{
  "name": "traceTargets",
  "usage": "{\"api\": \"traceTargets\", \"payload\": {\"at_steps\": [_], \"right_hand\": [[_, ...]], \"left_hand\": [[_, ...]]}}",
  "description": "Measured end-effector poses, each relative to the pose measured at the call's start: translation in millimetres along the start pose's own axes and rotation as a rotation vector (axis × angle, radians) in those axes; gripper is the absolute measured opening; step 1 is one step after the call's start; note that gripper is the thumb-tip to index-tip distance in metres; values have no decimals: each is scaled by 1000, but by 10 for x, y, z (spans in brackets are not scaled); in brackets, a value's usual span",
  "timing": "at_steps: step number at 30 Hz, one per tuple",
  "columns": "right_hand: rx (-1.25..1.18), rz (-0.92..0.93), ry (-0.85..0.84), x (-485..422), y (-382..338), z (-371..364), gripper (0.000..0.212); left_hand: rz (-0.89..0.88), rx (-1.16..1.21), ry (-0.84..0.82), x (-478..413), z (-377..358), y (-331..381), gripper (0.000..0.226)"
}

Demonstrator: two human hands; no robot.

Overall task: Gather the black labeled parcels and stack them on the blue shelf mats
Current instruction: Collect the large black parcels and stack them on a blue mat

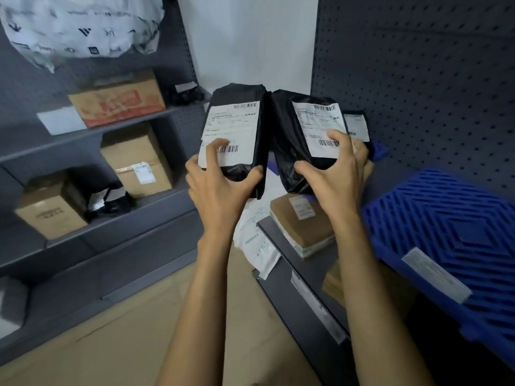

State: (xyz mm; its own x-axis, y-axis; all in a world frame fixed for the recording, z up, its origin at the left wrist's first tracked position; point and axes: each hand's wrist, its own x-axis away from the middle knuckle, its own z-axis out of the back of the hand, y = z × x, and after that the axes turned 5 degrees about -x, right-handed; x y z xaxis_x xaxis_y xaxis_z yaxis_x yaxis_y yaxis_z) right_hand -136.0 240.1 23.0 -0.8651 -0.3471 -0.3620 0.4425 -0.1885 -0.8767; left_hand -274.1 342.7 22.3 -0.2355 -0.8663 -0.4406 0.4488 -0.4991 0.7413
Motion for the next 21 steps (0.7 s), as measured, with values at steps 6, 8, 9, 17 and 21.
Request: {"api": "traceTargets", "payload": {"at_steps": [6, 8, 9, 17, 21], "right_hand": [[84, -47, 167, -701, 80, -232, 65], [109, -62, 215, -909, 140, -257, 65], [114, -71, 232, -1005, 174, -279, 66], [202, -118, 203, -1524, 443, -535, 70], [218, -150, 175, -1605, 636, -619, 69]], "left_hand": [[-90, 18, -167, -827, -662, 225, 68], [-105, 28, -209, -1006, -905, 309, 69], [-105, 23, -229, -1092, -1024, 338, 70], [-130, -106, -328, -1548, -1671, 449, 77], [-186, -193, -392, -1526, -1940, 430, 81]]}}
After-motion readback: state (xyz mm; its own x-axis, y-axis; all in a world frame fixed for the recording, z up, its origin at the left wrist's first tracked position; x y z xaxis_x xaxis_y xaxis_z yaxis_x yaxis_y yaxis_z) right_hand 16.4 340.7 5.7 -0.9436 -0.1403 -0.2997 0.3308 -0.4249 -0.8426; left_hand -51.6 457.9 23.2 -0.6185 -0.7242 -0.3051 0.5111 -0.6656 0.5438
